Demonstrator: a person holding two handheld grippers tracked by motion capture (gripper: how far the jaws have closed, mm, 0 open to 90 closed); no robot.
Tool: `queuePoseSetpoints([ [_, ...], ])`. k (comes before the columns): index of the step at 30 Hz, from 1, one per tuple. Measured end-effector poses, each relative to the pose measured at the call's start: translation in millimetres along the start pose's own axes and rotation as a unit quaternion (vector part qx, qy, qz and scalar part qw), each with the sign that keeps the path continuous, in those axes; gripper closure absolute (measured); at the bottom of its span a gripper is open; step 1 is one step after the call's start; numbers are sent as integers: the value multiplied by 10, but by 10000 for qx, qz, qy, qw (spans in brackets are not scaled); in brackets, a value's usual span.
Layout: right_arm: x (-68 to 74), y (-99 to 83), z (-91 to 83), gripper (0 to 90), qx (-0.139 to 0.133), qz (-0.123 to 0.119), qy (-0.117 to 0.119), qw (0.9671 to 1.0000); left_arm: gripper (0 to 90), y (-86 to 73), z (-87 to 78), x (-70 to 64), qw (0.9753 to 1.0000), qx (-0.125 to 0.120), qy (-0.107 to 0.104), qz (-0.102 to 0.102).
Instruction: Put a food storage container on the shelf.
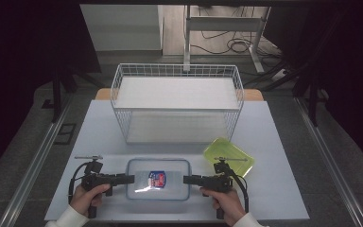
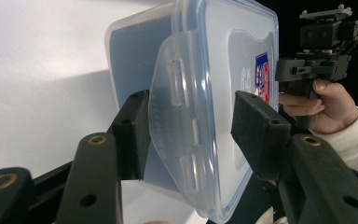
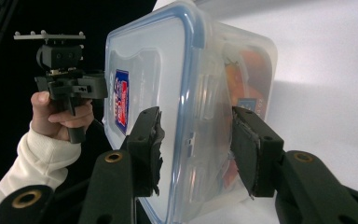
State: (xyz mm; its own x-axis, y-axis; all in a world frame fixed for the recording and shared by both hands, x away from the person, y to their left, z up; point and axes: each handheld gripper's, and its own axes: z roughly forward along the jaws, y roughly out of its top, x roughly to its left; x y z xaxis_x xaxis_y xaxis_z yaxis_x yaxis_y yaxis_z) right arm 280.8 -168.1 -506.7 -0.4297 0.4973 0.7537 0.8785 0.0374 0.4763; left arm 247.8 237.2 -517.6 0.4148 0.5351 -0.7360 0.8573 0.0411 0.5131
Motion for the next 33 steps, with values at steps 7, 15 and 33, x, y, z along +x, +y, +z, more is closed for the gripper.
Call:
queuePoseSetpoints([
  [7, 17, 5, -16, 548, -62, -37, -23, 10000, 500, 12, -15, -46, 9999, -44, 45, 96],
  [15, 38, 12, -23, 548, -100, -53, -17, 9999, 505, 27, -43, -78, 9998, -131, 54, 128],
  [33, 159, 113, -134, 547, -228, -348, 2, 9991, 509, 128, -100, -225, 9990, -266, 16, 362],
])
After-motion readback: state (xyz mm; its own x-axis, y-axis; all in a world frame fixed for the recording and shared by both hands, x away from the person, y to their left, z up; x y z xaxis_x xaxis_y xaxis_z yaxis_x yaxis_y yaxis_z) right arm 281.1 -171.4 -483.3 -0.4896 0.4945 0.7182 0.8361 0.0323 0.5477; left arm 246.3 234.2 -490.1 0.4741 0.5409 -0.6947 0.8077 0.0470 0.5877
